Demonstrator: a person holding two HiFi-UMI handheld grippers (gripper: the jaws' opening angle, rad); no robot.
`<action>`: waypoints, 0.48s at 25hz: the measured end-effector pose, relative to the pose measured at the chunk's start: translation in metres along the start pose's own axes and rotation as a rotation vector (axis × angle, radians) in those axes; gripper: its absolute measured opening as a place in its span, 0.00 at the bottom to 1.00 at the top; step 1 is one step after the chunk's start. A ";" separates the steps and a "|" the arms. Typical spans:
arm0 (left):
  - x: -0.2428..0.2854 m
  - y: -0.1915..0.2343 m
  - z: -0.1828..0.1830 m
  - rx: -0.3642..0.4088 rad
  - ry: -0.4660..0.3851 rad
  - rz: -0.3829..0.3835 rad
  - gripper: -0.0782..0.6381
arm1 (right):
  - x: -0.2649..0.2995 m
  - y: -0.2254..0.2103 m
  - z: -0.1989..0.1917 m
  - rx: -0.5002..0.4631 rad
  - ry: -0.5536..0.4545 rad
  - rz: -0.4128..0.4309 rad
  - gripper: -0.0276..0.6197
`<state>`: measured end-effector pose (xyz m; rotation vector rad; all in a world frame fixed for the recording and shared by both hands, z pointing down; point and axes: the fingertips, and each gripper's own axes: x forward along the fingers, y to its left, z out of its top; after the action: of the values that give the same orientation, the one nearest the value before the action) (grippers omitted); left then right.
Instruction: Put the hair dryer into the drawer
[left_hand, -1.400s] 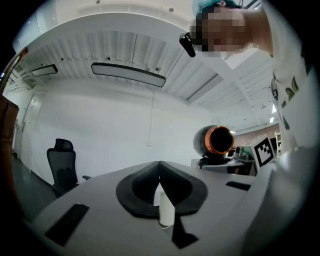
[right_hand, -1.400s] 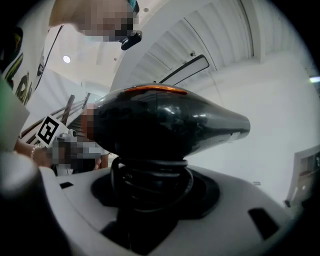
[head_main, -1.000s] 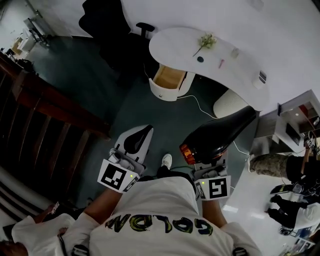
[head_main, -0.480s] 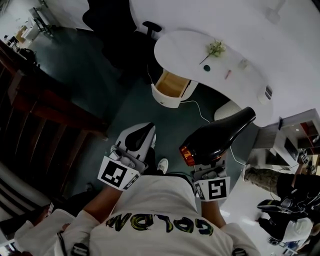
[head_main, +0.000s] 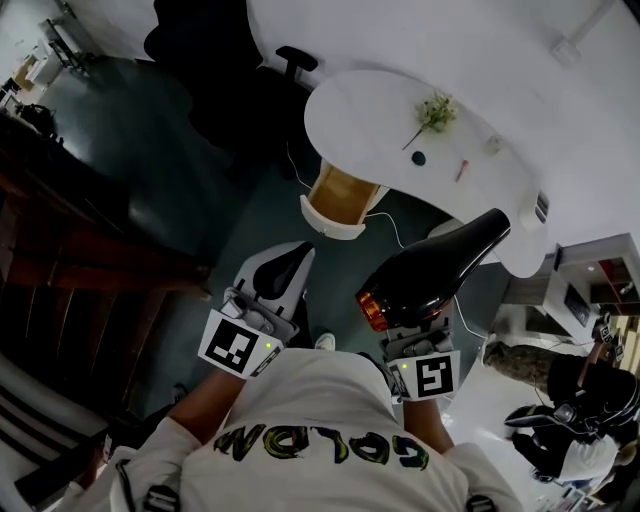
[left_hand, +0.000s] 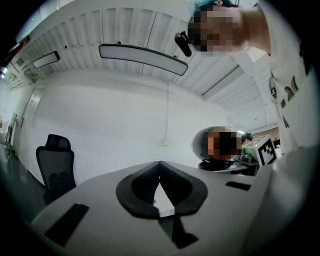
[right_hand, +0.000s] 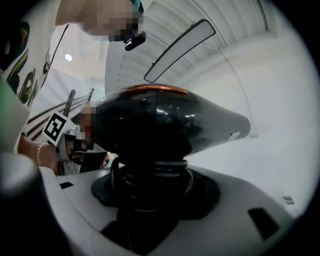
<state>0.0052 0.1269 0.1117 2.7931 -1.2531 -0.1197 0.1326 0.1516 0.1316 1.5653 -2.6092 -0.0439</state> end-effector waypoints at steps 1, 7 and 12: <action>0.007 0.013 -0.001 0.000 0.000 -0.001 0.13 | 0.015 -0.003 0.000 0.000 0.001 0.000 0.45; 0.041 0.091 0.002 -0.009 -0.002 -0.003 0.13 | 0.103 -0.011 0.003 -0.013 0.015 0.007 0.45; 0.076 0.145 0.011 -0.012 0.013 -0.011 0.13 | 0.166 -0.025 0.009 -0.004 0.030 0.006 0.45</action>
<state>-0.0530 -0.0259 0.1131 2.7861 -1.2303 -0.1086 0.0757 -0.0065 0.1327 1.5443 -2.5892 -0.0254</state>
